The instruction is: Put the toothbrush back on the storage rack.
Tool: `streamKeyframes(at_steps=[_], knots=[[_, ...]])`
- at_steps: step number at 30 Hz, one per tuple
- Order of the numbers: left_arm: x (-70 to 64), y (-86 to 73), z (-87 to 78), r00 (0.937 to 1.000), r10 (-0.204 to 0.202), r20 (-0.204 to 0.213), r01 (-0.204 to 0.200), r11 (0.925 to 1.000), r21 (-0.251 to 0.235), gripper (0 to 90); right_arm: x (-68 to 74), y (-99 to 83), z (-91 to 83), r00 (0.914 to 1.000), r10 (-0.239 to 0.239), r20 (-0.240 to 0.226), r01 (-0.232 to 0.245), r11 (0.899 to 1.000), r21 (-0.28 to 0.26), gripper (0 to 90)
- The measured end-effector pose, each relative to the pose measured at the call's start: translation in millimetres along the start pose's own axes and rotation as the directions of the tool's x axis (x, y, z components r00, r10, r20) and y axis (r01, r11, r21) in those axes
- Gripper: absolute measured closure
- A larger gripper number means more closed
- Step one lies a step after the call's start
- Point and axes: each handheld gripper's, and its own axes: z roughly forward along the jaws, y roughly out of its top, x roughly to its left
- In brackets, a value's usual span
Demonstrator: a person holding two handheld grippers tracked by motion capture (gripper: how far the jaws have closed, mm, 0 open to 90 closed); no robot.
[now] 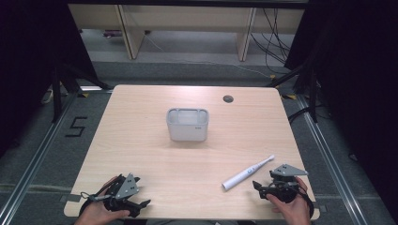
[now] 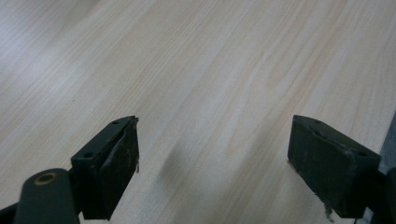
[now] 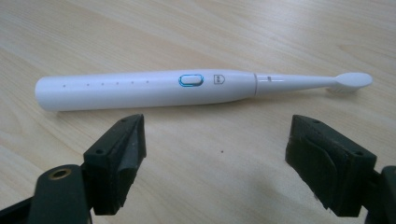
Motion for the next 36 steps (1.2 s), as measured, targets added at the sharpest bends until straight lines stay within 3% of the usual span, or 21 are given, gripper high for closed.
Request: streamKeyframes(at_steps=[2,4,5,7,9,13,14,15,18,20,21,22,23,24,25,26,27,28,36], knots=[[0.3,-0.2,-0.2,1.0,0.001,-0.002,-0.001,1.0,0.004,16.3,2.0,1.1,-1.7,0.9996,0.023,0.018,-0.023,1.0,0.003,21.1],[0.3,-0.1,-0.3,1.0,0.001,-0.002,-0.001,1.0,0.002,16.3,0.8,2.1,-0.4,1.0,0.001,0.004,-0.001,1.0,-0.021,21.2],[0.4,0.0,-0.1,1.0,-0.001,-0.002,0.001,1.0,0.001,16.3,3.3,3.4,-3.3,0.9991,0.041,0.006,-0.041,0.999,-0.002,21.4],[0.5,-0.1,0.0,1.0,-0.001,-0.004,0.001,1.0,0.003,16.3,2.6,4.9,-2.5,0.9998,0.021,-0.001,-0.021,0.999,-0.033,22.4],[0.1,-0.1,-0.1,1.0,-0.001,-0.001,0.001,1.0,0.001,16.3,5.4,6.4,-4.2,0.999,0.042,0.018,-0.041,0.999,-0.028,23.4],[1.1,-0.1,-0.1,0.9999,0.006,-0.011,-0.006,1.0,0.007,16.3,9.3,10.1,-3.2,0.9992,0.037,-0.012,-0.038,0.998,-0.041,27.2],[0.5,0.0,-0.3,1.0,-0.003,-0.005,0.003,1.0,-0.001,16.3,8.7,11.1,-3.7,0.9998,0.019,0.003,-0.019,0.999,-0.041,27.2],[0.5,-0.1,-0.4,1.0,-0.002,-0.005,0.002,1.0,-0.002,16.3,11.8,11.5,-4.4,0.9988,0.049,0.006,-0.049,0.998,-0.028,27.2],[0.9,-0.2,-0.2,0.9999,-0.003,-0.01,0.003,1.0,0.002,16.3,11.4,13.8,-1.1,0.9997,0.018,-0.019,-0.018,0.999,-0.042,29.3],[0.2,0.0,-0.5,0.9999,-0.009,-0.007,0.009,1.0,-0.002,16.3,13.6,15.4,-0.7,0.9994,0.028,-0.019,-0.028,0.999,-0.041,29.5],[0.6,0.0,-0.6,1.0,-0.002,-0.007,0.002,1.0,-0.004,16.3,12.4,16.2,-0.7,1.0,-0.005,0.003,0.006,0.999,-0.052,30.0],[0.2,-0.5,-0.3,0.9999,-0.015,-0.006,0.014,0.9999,-0.002,16.3,16.1,16.8,-1.2,0.9991,0.039,-0.018,-0.039,0.999,-0.033,31.0],[0.2,-0.5,-0.3,0.9999,-0.015,-0.006,0.014,0.9999,-0.002,16.3,16.1,16.8,-1.2,0.9991,0.039,-0.018,-0.039,0.999,-0.033,31.0],[1.3,-0.3,-0.6,0.9999,0.002,-0.015,-0.002,1.0,0.004,16.3,13.7,17.6,-0.4,0.9998,-0.017,-0.008,0.017,0.998,-0.054,32.1],[1.3,-0.3,-0.6,0.9999,0.001,-0.015,-0.001,1.0,0.005,16.3,18.5,18.9,-1.9,0.9995,0.026,-0.02,-0.026,0.999,-0.033,32.9],[0.2,-0.3,-0.5,0.9999,-0.013,-0.007,0.013,0.9999,-0.003,16.3,17.9,19.6,-0.7,0.9996,0.005,-0.028,-0.007,0.999,-0.05,33.8],[0.7,-0.1,-0.6,1.0,-0.001,-0.006,0.001,1.0,-0.003,16.3,18.3,19.9,-0.5,0.9994,0.008,-0.034,-0.009,0.999,-0.047,34.3],[0.4,-0.3,-0.3,1.0,-0.007,-0.005,0.007,1.0,0.001,16.3,21.4,20.7,-1.3,0.9983,0.041,-0.041,-0.043,0.998,-0.039,35.2],[0.0,-0.4,-0.1,0.9999,-0.014,-0.006,0.014,0.9999,0.0,16.3,28.5,28.0,3.5,0.9988,-0.005,-0.05,0.001,0.998,-0.064,46.4]])
